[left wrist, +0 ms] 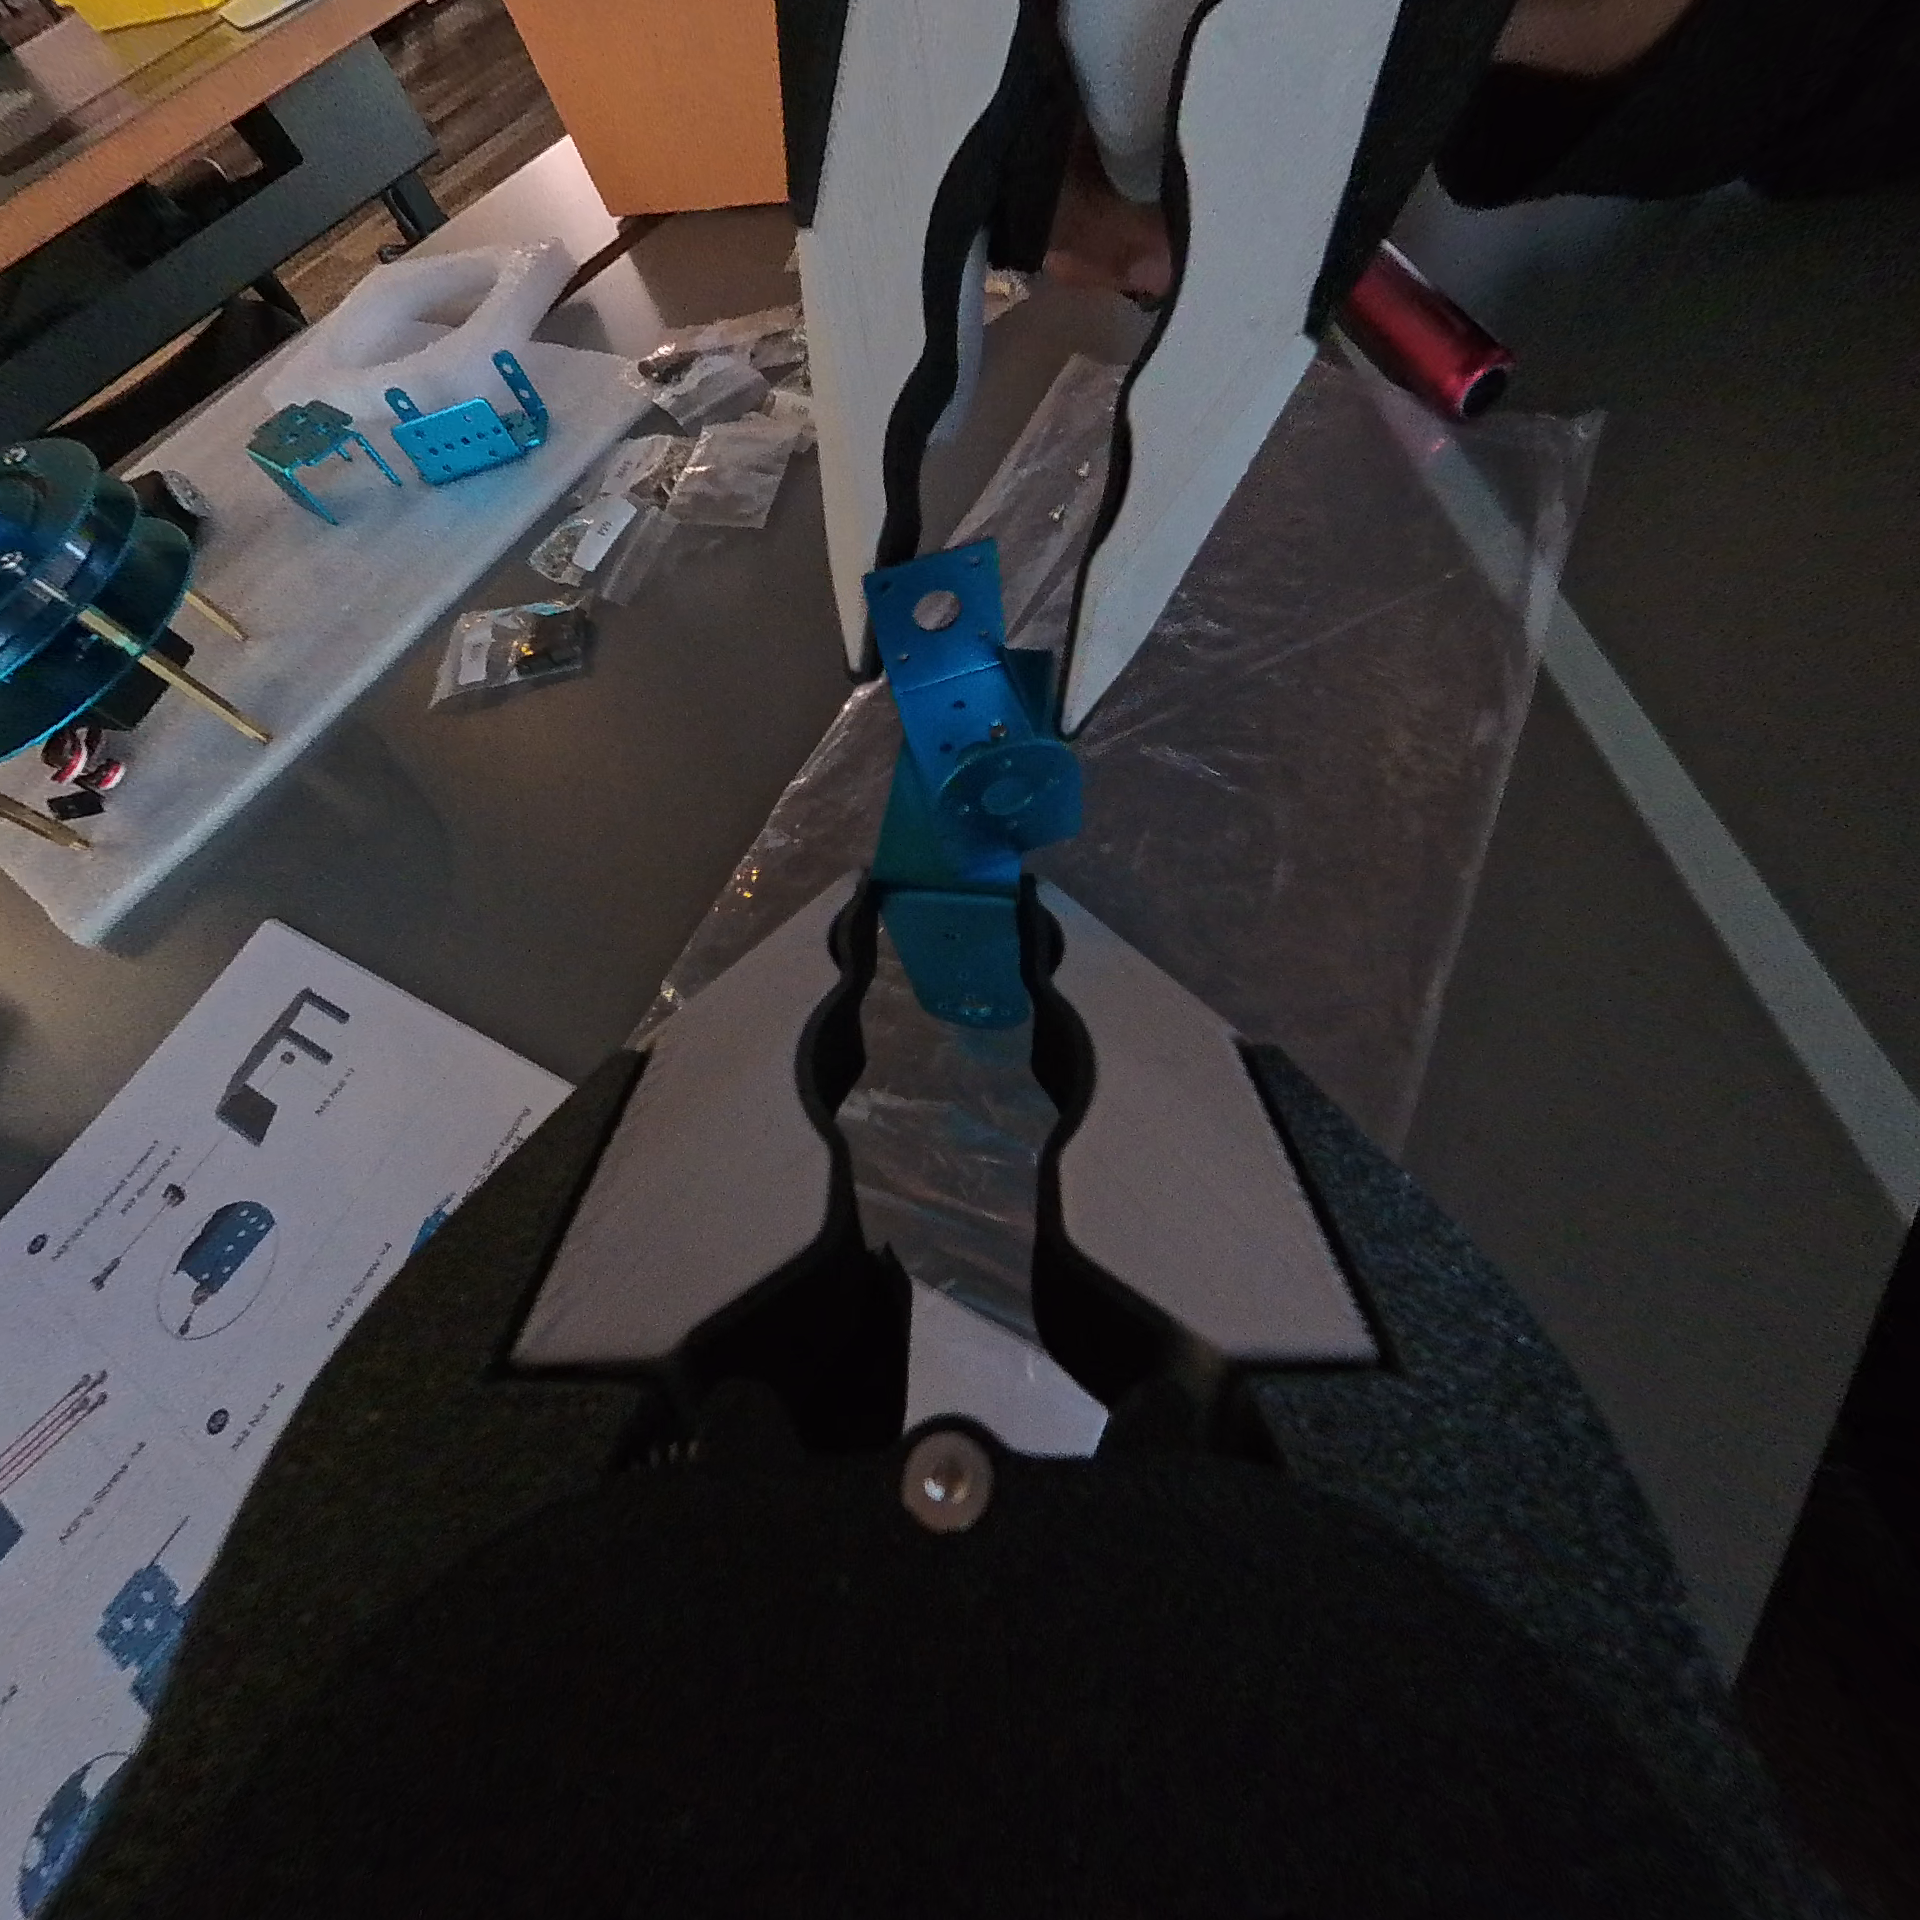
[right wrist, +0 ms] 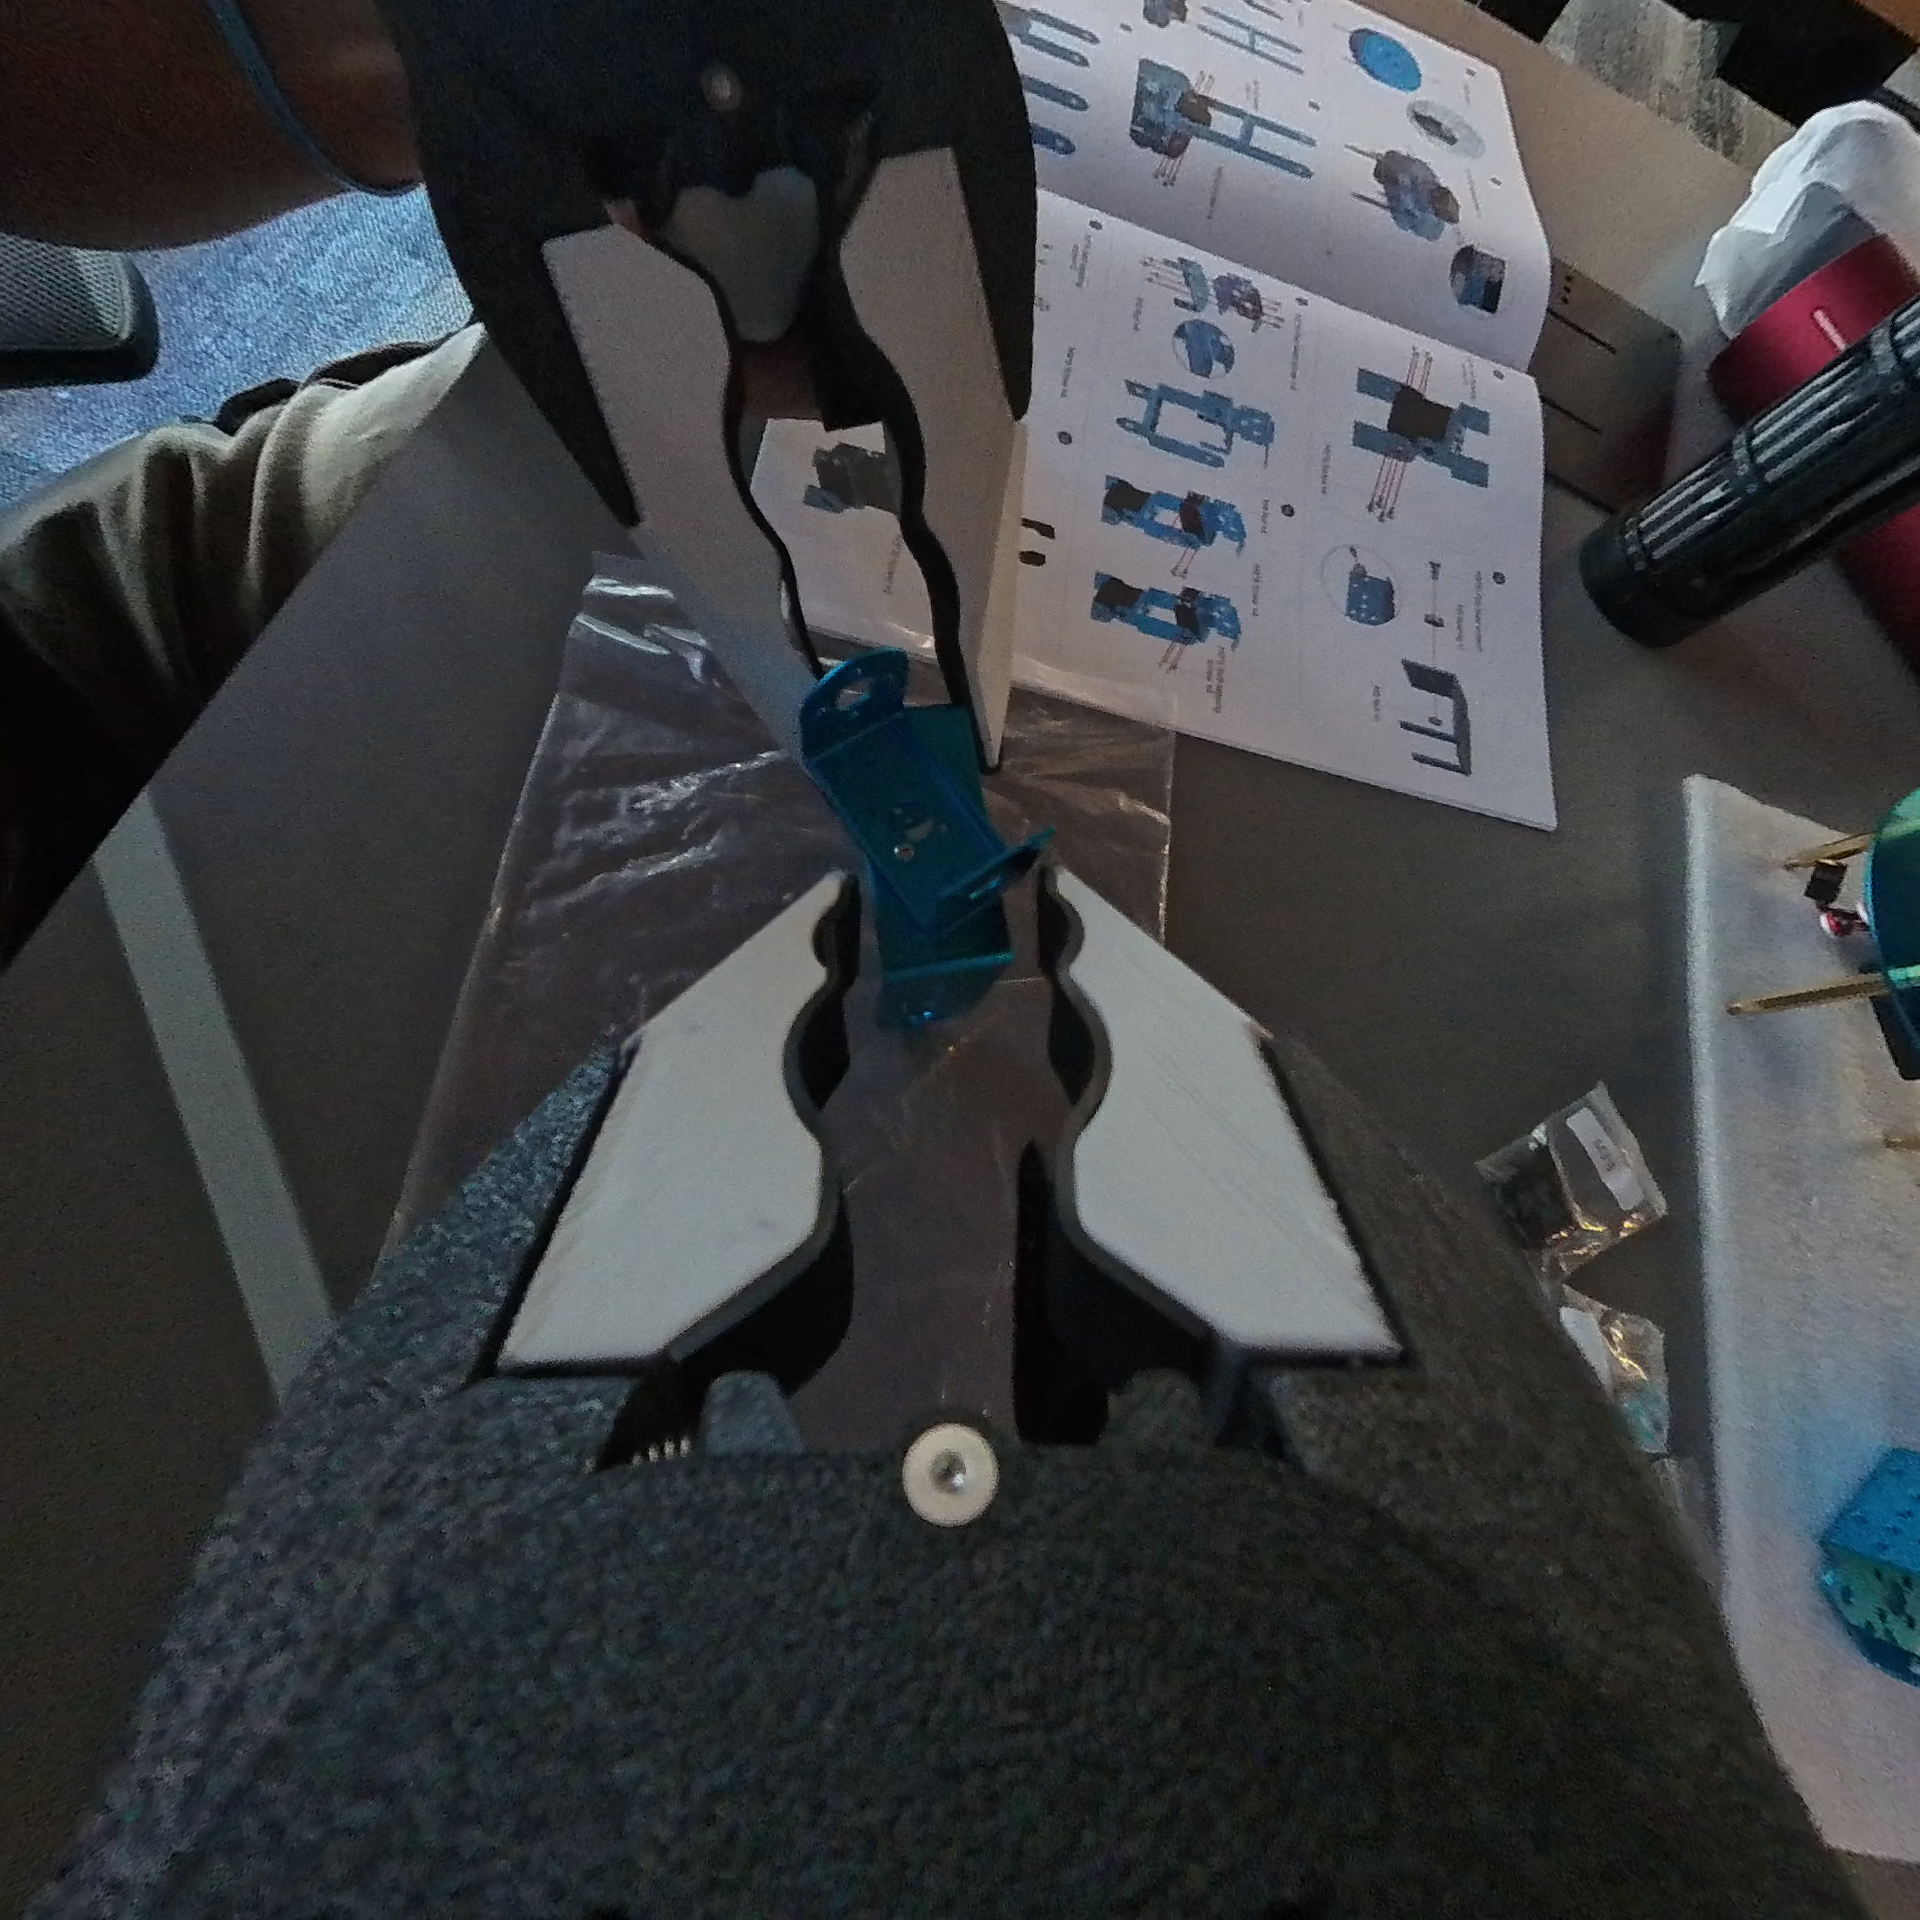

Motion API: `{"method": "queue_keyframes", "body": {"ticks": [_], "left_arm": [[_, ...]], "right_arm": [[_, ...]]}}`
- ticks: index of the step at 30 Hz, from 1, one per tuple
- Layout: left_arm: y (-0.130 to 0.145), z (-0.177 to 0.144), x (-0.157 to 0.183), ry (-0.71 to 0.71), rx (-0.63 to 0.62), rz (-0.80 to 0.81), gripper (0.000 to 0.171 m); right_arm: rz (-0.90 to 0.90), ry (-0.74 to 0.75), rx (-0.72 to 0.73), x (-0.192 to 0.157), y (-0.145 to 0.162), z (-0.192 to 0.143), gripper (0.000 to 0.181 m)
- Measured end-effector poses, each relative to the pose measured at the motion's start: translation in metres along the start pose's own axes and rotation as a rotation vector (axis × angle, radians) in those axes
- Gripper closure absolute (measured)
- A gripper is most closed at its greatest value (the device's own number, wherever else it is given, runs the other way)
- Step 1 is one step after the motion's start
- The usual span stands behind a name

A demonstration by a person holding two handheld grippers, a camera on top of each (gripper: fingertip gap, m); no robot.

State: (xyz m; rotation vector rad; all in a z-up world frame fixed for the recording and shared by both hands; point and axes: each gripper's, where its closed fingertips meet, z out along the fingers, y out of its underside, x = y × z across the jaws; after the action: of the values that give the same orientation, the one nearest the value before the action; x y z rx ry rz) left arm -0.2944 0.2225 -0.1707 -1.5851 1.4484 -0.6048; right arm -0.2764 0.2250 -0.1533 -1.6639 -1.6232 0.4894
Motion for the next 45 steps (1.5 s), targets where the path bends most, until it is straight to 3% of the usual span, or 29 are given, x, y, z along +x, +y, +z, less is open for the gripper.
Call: {"method": "queue_keyframes", "body": {"ticks": [7,13,16,21,35,37,39,45], "left_arm": [[0.002,-0.001,-0.004,-0.012,-0.02,0.002,0.146],[0.002,0.0,-0.002,0.002,-0.015,0.011,0.146],[0.002,0.0,-0.002,0.006,-0.023,0.011,0.146],[0.003,-0.001,-0.003,0.002,-0.028,0.0,0.146],[-0.016,0.001,0.001,0.129,-0.03,0.057,0.13],[-0.018,0.004,-0.001,0.129,-0.057,0.086,0.132],[-0.015,0.008,-0.001,0.148,-0.106,0.111,0.145],[-0.011,0.012,-0.026,0.096,-0.23,0.074,0.146]], "right_arm": [[-0.063,0.049,-0.039,0.0,0.004,-0.002,0.154],[-0.038,-0.015,0.013,-0.006,-0.007,0.004,0.114],[-0.057,-0.011,0.031,-0.004,-0.007,0.006,0.137],[-0.079,0.028,0.016,0.001,-0.003,0.003,0.15],[-0.031,0.0,-0.001,0.006,-0.001,0.005,0.155],[-0.031,-0.011,-0.001,0.005,-0.001,0.005,0.155],[-0.027,-0.02,-0.007,0.007,-0.001,0.005,0.155],[0.053,0.017,0.028,0.029,-0.01,-0.008,0.141]]}}
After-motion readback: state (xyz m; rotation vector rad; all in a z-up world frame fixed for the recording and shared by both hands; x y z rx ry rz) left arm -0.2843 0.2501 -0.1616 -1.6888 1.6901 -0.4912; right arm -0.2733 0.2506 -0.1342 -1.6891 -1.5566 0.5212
